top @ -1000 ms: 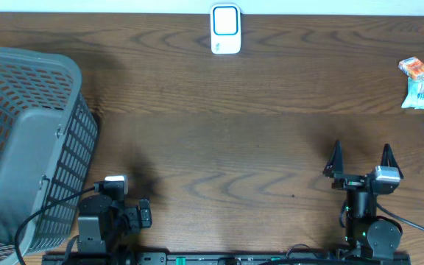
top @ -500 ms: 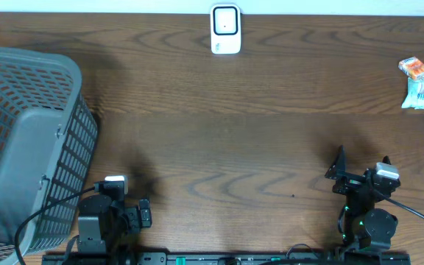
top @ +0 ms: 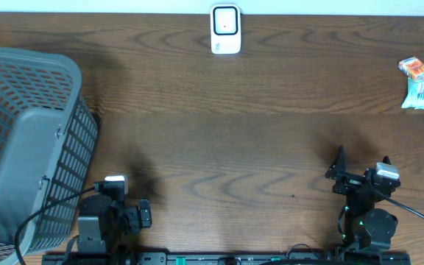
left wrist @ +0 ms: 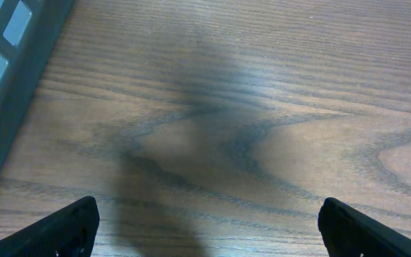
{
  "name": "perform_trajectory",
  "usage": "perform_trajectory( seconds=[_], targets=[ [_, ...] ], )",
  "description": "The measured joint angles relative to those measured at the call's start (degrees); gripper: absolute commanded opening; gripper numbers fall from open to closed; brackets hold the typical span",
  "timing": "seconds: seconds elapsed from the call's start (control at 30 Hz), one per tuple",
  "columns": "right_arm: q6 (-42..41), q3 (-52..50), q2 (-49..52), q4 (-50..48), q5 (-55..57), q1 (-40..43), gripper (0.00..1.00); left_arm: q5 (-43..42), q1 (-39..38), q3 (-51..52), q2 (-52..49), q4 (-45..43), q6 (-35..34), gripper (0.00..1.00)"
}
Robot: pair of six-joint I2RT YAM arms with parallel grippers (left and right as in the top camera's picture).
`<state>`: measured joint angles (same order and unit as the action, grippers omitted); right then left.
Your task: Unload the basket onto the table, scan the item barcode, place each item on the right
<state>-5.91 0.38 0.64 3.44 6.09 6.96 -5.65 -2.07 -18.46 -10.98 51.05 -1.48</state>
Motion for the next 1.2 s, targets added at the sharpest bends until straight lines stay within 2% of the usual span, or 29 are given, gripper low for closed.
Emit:
perform_trajectory(
  seconds=[0.03, 0.4, 0.47, 0.63, 0.7, 0.83, 0.9, 1.2],
  targets=[
    [0.0, 0.0, 0.0, 0.0, 0.0, 0.0, 0.99, 0.0, 0.0, 0.0, 0.0, 0.0, 0.0, 0.98],
    [0.0, 0.0, 0.0, 0.0, 0.0, 0.0, 0.99, 0.0, -0.1, 0.0, 0.0, -0.4, 0.0, 0.98],
    [0.0, 0.0, 0.0, 0.0, 0.0, 0.0, 0.99, 0.0, -0.4, 0.1, 0.0, -5.4, 0.0, 0.98],
    [0.0, 0.0, 0.0, 0.0, 0.2, 0.0, 0.99, -0.2, -0.9, 0.6, 0.0, -28.5, 0.0, 0.98],
    [0.0, 0.0, 0.0, 0.0, 0.2, 0.0, 0.99, -0.4, -1.0, 1.1, 0.3, -34.2, 0.1, 0.98],
    [0.0, 0.0, 0.0, 0.0, 0.2, 0.0, 0.99, -0.2, -1.0, 6.0, 2.6, -48.6, 0.6, 0.98],
    [0.0, 0.0, 0.0, 0.0, 0.2, 0.0, 0.99, 0.0, -1.0, 8.7, 4.7, -51.4, 0.9, 0.98],
    [0.0, 0.0, 0.0, 0.0, 0.2, 0.0, 0.99, 0.8, -1.0, 17.9, 10.3, -53.5, 1.4, 0.98]
  ],
)
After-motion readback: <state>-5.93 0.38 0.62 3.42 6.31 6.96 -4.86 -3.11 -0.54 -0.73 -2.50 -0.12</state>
